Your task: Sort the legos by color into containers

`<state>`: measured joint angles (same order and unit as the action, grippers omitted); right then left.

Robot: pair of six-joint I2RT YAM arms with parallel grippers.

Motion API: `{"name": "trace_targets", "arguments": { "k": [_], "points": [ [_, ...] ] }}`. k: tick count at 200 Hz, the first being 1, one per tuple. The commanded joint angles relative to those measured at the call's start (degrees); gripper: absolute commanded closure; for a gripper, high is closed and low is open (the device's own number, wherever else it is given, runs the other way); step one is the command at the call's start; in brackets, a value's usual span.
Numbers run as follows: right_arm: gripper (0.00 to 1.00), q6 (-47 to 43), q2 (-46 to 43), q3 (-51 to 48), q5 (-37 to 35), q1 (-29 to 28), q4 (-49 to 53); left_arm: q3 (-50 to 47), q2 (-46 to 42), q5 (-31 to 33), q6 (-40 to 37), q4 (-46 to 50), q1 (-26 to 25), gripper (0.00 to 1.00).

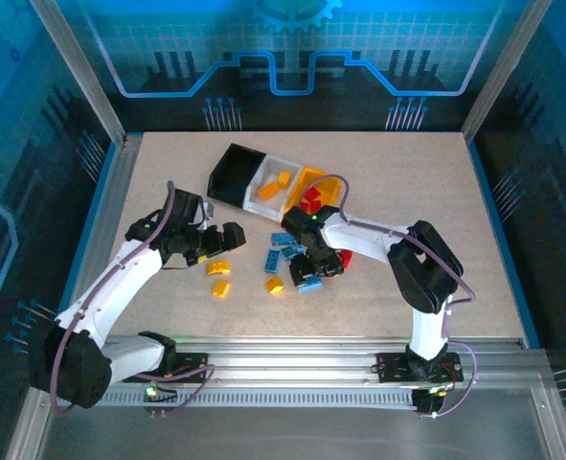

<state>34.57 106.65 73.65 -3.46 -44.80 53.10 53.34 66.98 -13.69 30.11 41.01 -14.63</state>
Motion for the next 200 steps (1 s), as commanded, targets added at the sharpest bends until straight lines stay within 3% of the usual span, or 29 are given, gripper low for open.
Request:
{"name": "trace_targets", "arguments": {
  "k": [1, 47, 159, 200],
  "points": [
    [0.2, 7.23, -5.19, -2.52, -3.25, -2.01, 0.64, -0.84, -1.3, -1.22, 0.17, 1.53, 0.48, 0.01],
    [0.19, 12.03, -6.08, -6.2, 7.85, -2.19, -10.45, -0.96, -0.36, -2.08, -0.18, 0.71, 1.0, 0.01],
    [0.17, 10.0, 5.68, 2.66, 0.36, -1.44, -1.65, -2.38, -2.12, -2.68, -2.14, 2.3, 2.86, 0.01],
    [0.19, 11.5, 6.16, 1.65, -2.4, -0.08, 0.58, -2.45, -2.12, -2.83, -2.05, 2.14, 3.23, 0.01]
  ]
}}
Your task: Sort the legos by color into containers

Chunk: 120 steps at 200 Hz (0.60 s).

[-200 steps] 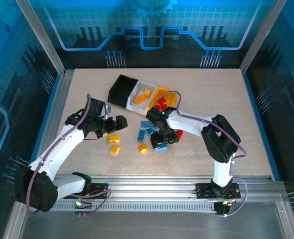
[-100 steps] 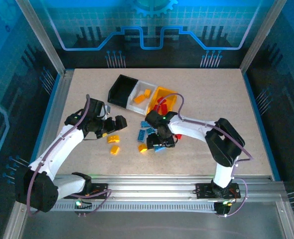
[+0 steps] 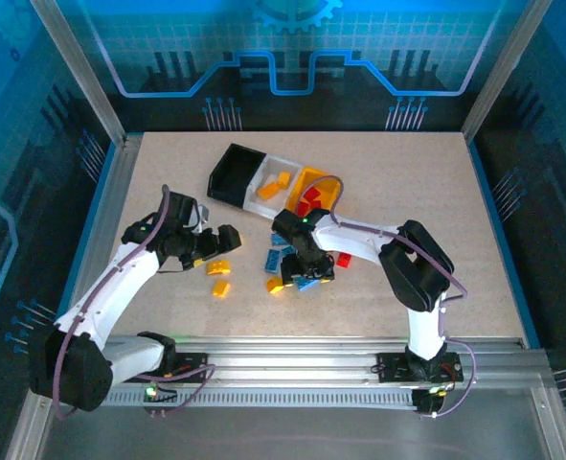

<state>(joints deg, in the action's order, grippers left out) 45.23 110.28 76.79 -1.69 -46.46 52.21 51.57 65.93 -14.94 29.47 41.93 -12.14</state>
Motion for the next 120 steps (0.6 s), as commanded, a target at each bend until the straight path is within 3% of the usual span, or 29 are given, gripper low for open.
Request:
{"name": "trace_targets", "arguments": {
  "k": [1, 41, 72, 120],
  "points": [
    [0.19, 0.84, 2.53, -1.5, -4.17, 1.58, 1.48, -0.68, -1.07, -1.59, -1.42, 1.27, 0.77, 0.01],
    [0.26, 2.59, 1.47, -2.64, -7.26, 2.19, 4.23, -1.42, -1.1, -1.72, -0.98, 0.77, 0.89, 0.01],
    [0.31, 2.21, -0.56, -4.6, -5.5, 2.45, 0.26, -1.83, -0.9, -2.21, 0.12, -0.29, 0.98, 0.01],
    [0.54, 0.56, 0.17, -3.4, -4.41, 2.69, 0.44, -1.86, -0.14, -2.47, 1.03, -0.79, 0.99, 0.01]
  ]
}}
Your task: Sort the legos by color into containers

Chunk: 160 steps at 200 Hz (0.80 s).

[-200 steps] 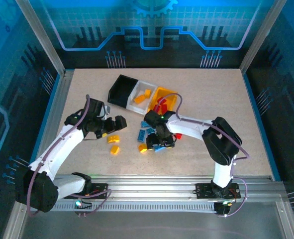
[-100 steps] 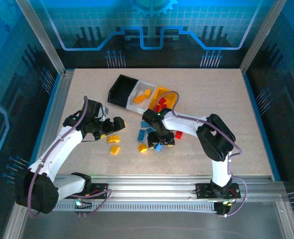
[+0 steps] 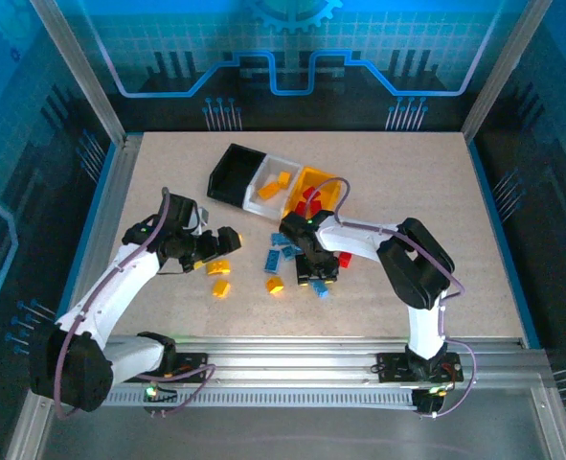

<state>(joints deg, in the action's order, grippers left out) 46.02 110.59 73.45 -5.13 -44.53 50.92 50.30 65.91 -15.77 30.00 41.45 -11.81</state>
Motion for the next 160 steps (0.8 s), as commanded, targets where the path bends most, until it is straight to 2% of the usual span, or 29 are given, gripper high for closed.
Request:
{"name": "trace_targets", "arguments": {
  "k": [1, 36, 70, 93, 114, 160],
  "points": [
    [0.55, -0.23, -0.21, -0.1, -1.0, 0.76, 1.73, -0.62, -0.1, -1.68, 0.5, -0.31, 0.66, 0.01],
    [0.72, -0.43, -4.68, -0.64, -2.43, 0.52, 3.25, -1.17, -0.09, -1.43, 0.59, -0.6, 0.74, 0.01],
    [0.77, -1.34, -8.73, 3.31, -0.78, 1.36, 4.48, -1.0, 0.69, -1.78, 1.09, -1.65, 0.92, 0.01],
    [0.77, -0.83, -9.81, 7.91, 5.88, 4.25, 0.89, -0.55, 0.78, -2.12, 1.6, -1.88, 1.0, 0.01],
    [0.76, -0.37, -6.64, 15.35, 13.0, 7.4, -4.25, -0.72, -0.01, -2.14, 1.91, -1.17, 1.0, 0.01],
    [0.76, 2.32, 12.18, 42.36, 21.35, 10.91, -9.5, -2.19, -3.16, -1.69, 1.91, 2.88, 1.28, 0.01]
  ]
}}
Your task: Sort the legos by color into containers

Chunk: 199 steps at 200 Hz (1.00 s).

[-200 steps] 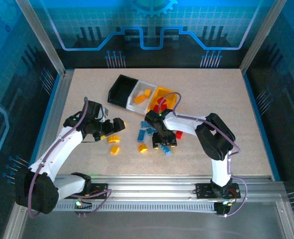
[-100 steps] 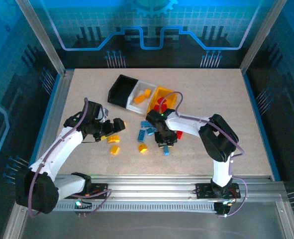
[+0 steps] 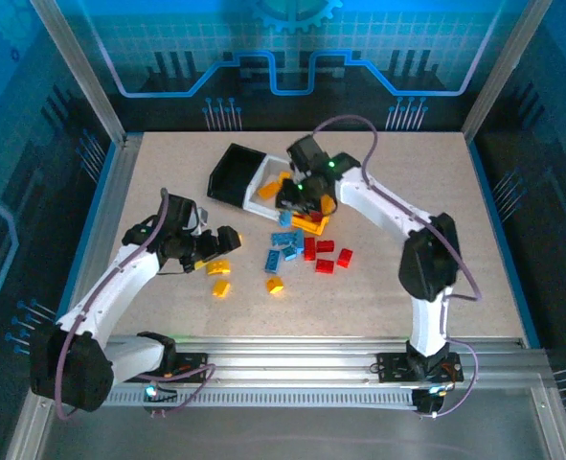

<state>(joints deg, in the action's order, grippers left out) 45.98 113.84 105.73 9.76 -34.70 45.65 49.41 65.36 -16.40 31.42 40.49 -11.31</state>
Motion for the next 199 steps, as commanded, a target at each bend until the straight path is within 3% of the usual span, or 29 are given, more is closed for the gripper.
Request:
{"name": "trace_targets", "arguments": {
  "k": [1, 45, 71, 87, 104, 130, 170, 199],
  "points": [
    [0.75, 2.37, 9.37, 10.88, 6.48, 1.1, -4.28, -1.31, -2.66, -1.07, 0.57, 3.91, 0.77, 0.01],
    [0.73, 6.68, 30.81, 40.0, 9.21, 2.41, -7.23, -2.3, -5.31, -1.02, 2.15, 7.32, 0.85, 0.01],
    [0.72, 12.0, 40.93, 51.23, 8.54, 3.1, -11.54, -1.17, -5.44, -0.18, 1.74, 9.37, 0.95, 0.01],
    [0.68, 14.69, 43.11, 51.62, 7.26, 3.11, -16.34, -0.25, -5.17, 0.51, 1.07, 10.46, 0.94, 0.01],
    [0.49, 16.03, 44.18, 51.67, 6.32, 3.08, -19.78, 0.38, -4.6, 0.84, 0.54, 10.78, 0.94, 0.01],
    [0.37, 15.11, 43.7, 51.62, 5.8, 3.17, -20.61, 0.6, -3.69, 1.03, 0.4, 10.25, 0.94, 0.01],
    [0.34, 10.41, 39.55, 51.33, 8.1, 3.41, -16.12, 0.9, -2.55, 1.35, 0.16, 8.95, 0.95, 0.01],
    [0.34, 3.33, 31.99, 48.23, 9.76, 2.73, -7.14, 1.83, -1.43, 4.11, -1.33, 10.3, 0.94, 0.01]
  ]
}}
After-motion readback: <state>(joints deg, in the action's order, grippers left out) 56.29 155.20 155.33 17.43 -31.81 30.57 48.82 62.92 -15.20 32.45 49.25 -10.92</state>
